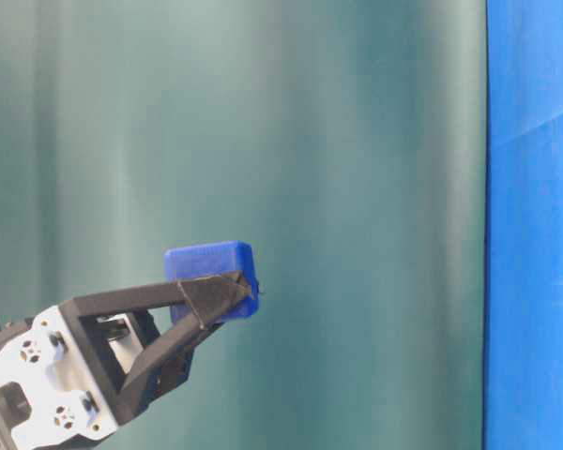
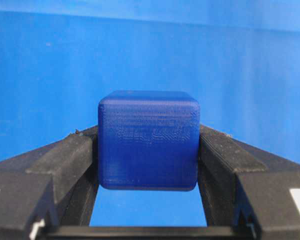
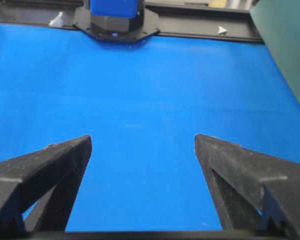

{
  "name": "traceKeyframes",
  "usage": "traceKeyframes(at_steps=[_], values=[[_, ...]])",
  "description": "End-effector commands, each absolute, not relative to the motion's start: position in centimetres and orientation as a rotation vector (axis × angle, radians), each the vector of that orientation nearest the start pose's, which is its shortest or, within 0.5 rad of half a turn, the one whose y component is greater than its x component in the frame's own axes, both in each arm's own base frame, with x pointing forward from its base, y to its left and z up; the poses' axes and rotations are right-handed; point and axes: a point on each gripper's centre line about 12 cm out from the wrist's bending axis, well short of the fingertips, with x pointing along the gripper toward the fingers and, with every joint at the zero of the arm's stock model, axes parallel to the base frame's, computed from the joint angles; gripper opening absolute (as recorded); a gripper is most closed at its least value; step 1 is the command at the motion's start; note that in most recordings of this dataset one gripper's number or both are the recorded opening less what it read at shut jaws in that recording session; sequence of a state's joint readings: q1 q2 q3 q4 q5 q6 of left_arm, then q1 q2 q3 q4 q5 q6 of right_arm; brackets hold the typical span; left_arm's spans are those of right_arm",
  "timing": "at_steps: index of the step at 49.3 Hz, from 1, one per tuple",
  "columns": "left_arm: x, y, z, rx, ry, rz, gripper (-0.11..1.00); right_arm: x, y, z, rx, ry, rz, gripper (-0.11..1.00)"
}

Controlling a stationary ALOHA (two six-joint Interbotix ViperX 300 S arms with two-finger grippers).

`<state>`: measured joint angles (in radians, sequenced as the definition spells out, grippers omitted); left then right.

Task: Handover the blue block to the right arm after grasping it with the left arm, then place it in the designated position.
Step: 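Raise the cube and rotate the left gripper to point right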

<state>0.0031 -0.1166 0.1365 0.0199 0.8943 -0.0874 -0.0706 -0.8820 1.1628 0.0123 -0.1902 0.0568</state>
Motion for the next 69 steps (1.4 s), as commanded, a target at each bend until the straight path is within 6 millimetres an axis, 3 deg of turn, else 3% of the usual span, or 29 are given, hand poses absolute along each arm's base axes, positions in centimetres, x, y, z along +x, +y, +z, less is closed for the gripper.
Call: traceKeyframes(at_steps=[1,32,42,69], values=[[38.2,0.3,36.6,-0.064,0.824,0.05,0.49,21.4,-1.6,28.1,0.077,0.057,-0.078,0.98],[37.5,0.3,36.5,-0.067,0.758,0.048,0.49,21.4,-1.6,28.1,0.077,0.057,-0.076,0.98],[36.3,0.3,37.0,-0.067,0.582,0.036,0.49,21.4,-1.6,28.2,0.075,0.052,-0.077,0.98],[32.8,0.1,36.2,0.01,0.081,0.001,0.49,21.4,-1.6,28.4,0.07,0.043,-0.076,0.98]])
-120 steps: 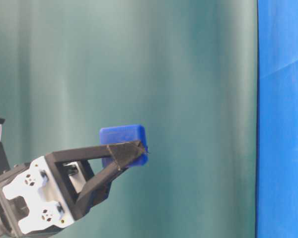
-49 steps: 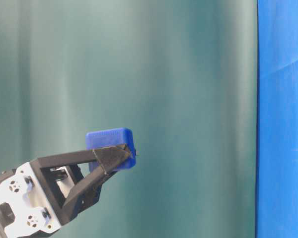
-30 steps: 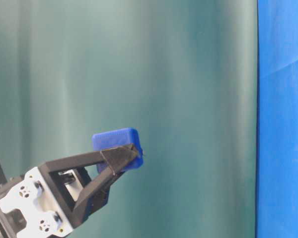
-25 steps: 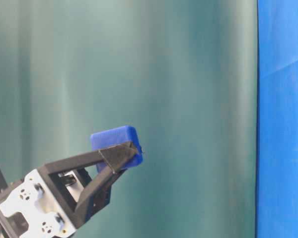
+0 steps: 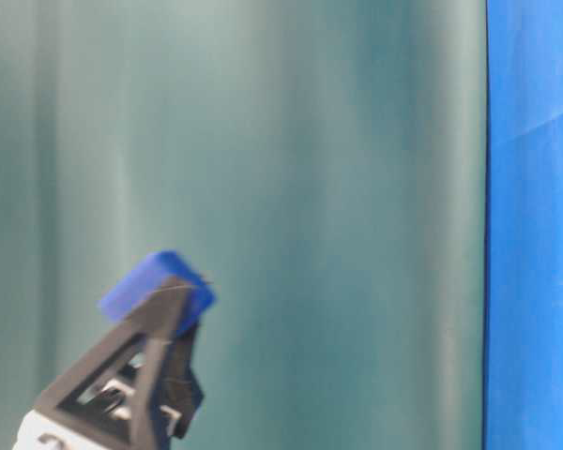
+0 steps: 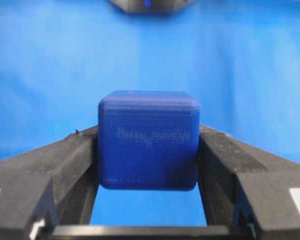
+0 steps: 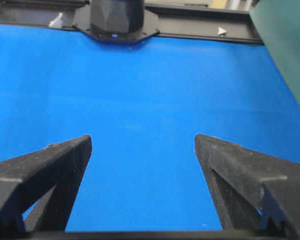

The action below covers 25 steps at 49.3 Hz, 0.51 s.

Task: Handover the blue block to the right arm after grasping it with the left arm, then place it in the designated position.
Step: 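Raise the cube and rotate the left gripper to point right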

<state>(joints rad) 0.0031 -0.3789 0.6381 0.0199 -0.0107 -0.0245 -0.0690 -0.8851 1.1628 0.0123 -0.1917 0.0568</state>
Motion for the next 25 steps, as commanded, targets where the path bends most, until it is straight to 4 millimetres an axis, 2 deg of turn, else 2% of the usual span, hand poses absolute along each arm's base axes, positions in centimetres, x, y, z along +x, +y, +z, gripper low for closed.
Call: traceKeyframes(at_steps=[1,25], values=[[32.79,0.07,36.16,0.017,0.069,0.0,0.49,21.39,-1.54,28.37,0.07,0.045,-0.075,0.98],[32.71,0.12,35.84,0.03,0.032,0.002,0.49,21.38,-1.58,28.39,0.07,0.043,-0.076,0.98]])
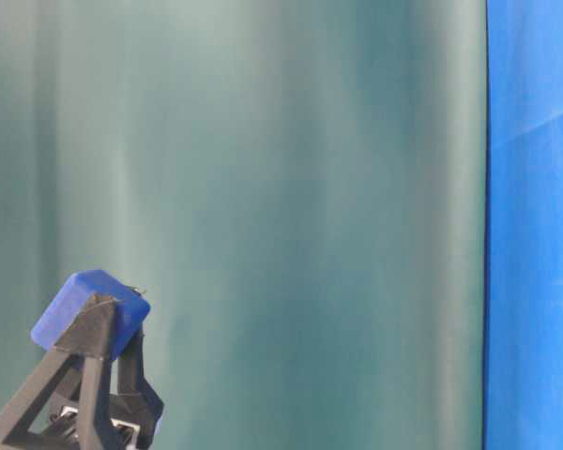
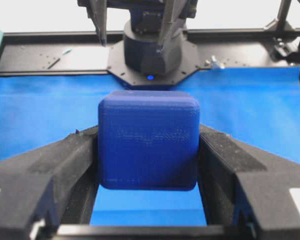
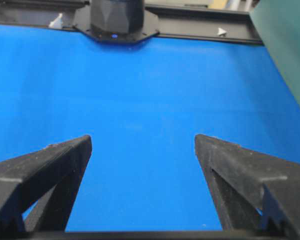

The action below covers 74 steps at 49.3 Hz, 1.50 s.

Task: Handover the blue block to the right arm after grasping it with the left arm, then place it in the designated position.
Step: 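Raise the cube and rotate the left gripper to point right, then hold the cube with the left gripper while the right gripper reorients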

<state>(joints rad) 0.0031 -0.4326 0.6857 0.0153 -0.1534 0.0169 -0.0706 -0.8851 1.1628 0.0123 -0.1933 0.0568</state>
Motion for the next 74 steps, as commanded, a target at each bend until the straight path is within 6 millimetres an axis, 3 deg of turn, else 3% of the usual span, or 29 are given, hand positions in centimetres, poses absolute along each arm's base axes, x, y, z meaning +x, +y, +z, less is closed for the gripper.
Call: traceKeyframes(at_steps=[1,16,23,49,65,74], values=[[32.7,0.1,35.8,0.03,0.032,0.002,0.49,21.4,-1.6,28.5,0.069,0.042,-0.076,0.98],[32.7,0.1,35.7,0.029,0.035,0.002,0.49,21.6,-1.6,29.3,0.052,0.035,-0.074,0.98],[32.7,0.1,35.7,0.029,0.037,0.002,0.49,21.7,-1.5,29.9,-0.037,0.061,-0.064,0.98],[32.6,0.1,35.6,0.026,0.037,0.002,0.49,20.3,-1.2,34.4,-0.665,-0.012,-0.059,0.97],[32.6,0.1,35.6,0.027,0.032,0.002,0.49,20.8,-1.1,33.4,-1.172,0.032,-0.025,0.97],[32.6,0.1,35.7,0.027,0.031,0.002,0.49,21.1,-1.1,33.0,-1.268,0.048,-0.01,0.97]])
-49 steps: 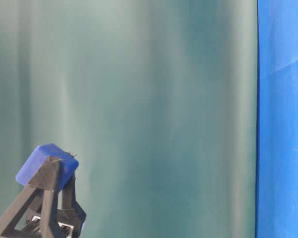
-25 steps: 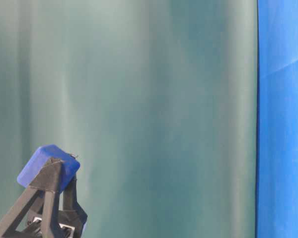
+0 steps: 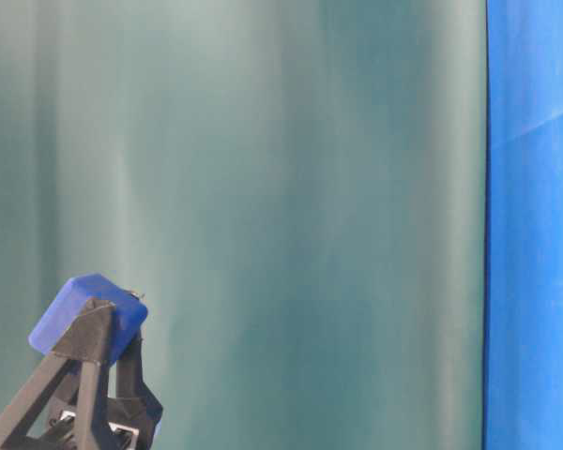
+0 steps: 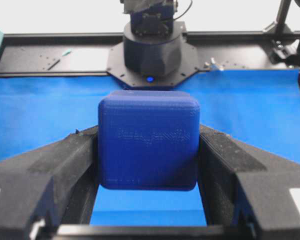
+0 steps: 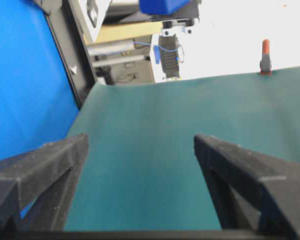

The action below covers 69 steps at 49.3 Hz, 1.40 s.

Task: Handover the blue block to the right arm after grasping it with the left arm, then place it in the designated position.
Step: 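Hold the cube with the left gripper while the right gripper reorients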

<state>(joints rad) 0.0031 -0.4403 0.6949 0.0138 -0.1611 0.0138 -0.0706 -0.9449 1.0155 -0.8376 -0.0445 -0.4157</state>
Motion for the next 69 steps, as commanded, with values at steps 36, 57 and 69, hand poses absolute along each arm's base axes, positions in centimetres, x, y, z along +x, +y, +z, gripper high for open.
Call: traceKeyframes(at_steps=[36,57,69], values=[[32.63,0.08,35.67,0.02,0.031,0.001,0.49,21.01,-1.03,33.0,-1.309,0.047,-0.008,0.95],[32.63,0.13,35.67,0.02,0.031,0.002,0.49,21.1,-1.07,32.9,-1.309,0.052,-0.006,0.95],[32.63,0.13,35.67,0.02,0.031,0.002,0.49,21.1,-1.04,32.9,-1.309,0.051,-0.005,0.94]])
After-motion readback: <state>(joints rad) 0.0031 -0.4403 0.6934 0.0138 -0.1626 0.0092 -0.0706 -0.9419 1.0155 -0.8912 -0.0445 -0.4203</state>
